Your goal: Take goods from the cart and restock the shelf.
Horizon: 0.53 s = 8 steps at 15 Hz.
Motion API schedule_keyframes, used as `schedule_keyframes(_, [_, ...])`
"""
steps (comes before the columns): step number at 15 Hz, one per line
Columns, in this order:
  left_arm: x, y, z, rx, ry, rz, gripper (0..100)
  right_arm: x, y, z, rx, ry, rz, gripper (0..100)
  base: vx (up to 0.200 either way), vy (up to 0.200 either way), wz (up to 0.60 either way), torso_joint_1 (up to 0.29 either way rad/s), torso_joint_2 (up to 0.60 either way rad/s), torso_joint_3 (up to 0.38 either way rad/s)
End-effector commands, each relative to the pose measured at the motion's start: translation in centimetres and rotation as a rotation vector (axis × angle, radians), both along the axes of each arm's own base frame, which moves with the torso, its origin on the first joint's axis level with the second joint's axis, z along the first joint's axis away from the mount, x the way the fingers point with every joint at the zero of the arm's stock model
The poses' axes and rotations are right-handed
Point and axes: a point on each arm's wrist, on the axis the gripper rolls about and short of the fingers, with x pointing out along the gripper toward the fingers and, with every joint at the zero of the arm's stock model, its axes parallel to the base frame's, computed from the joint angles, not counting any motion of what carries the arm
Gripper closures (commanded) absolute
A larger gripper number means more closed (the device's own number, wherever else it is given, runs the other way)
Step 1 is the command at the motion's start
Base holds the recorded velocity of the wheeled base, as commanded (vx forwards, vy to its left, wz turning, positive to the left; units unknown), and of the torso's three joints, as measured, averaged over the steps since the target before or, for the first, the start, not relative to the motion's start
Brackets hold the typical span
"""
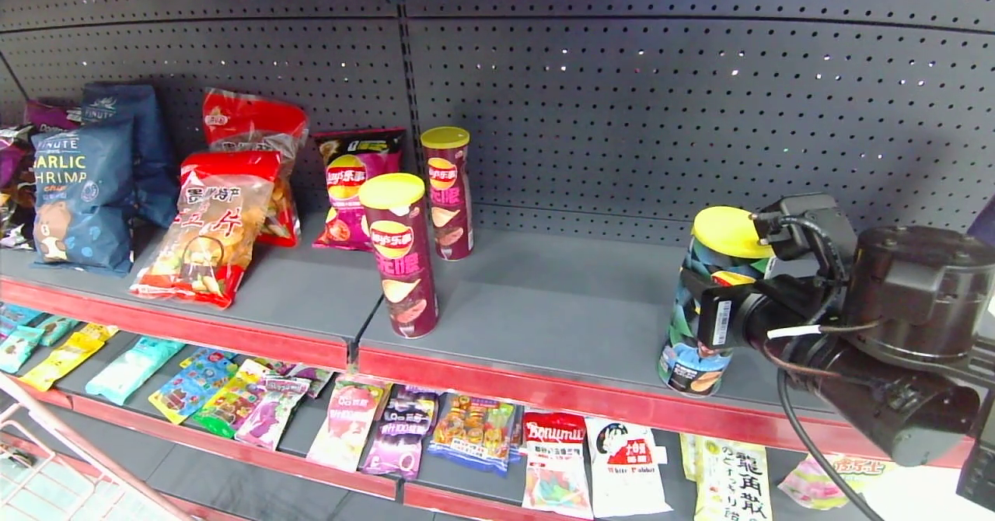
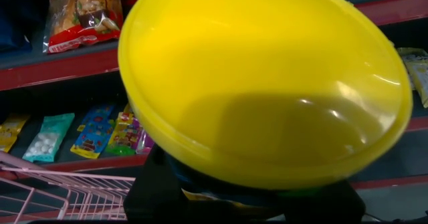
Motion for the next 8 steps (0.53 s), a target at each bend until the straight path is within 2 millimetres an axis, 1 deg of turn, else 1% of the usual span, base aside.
schedule_keyframes(1, [0.00,0.00,-0.01,-0.001,0.001,0.000,100,-0.03,-0.01,-0.14,-0.002,0.005,0.000,100,0.000,0.000,0.00,0.000,0.00,0.000])
schedule_keyframes(5, [-0.01,0.00,-0.05,-0.001,0.001,0.000,100,-0.21,-0.13,-0.86,-0.004,0.030,0.000,100,0.000,0.000,0.00,0.000,0.00,0.000])
schedule_keyframes(8, [-0.01,0.00,-0.05,-0.001,0.001,0.000,100,-0.30,-0.19,-0.98,-0.002,0.035,0.001,100,0.000,0.000,0.00,0.000,0.00,0.000])
